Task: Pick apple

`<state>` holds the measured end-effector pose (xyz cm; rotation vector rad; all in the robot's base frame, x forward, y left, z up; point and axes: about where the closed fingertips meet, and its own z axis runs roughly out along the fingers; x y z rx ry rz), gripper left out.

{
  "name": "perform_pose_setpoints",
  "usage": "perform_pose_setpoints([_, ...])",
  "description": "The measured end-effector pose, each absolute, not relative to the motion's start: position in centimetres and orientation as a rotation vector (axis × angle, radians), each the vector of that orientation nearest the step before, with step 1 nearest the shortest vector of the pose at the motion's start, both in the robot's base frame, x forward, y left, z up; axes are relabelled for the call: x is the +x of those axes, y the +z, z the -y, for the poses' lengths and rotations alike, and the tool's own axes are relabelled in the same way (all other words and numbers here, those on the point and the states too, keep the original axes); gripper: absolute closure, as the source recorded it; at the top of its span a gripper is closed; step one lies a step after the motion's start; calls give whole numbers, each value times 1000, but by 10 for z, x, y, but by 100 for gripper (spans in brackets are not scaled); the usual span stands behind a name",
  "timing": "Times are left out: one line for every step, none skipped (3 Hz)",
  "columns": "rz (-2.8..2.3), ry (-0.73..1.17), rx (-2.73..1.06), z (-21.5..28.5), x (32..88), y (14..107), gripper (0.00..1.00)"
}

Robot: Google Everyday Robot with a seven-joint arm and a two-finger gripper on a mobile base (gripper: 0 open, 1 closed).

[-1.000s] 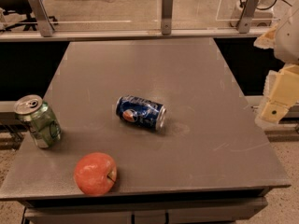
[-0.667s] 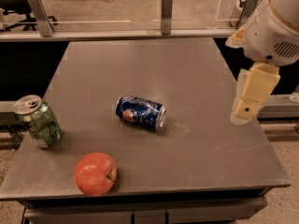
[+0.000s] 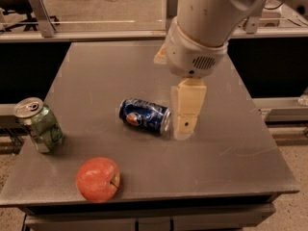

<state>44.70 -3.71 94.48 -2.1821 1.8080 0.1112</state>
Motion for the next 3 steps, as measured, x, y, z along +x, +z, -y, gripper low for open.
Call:
perform_pose_setpoints([-1782, 115, -2202, 28, 446, 945, 0])
perform_pose_setpoints([-1725, 151, -2235, 21, 443, 943, 0])
perform_pose_setpoints([-1501, 224, -2344, -19, 417, 937, 0])
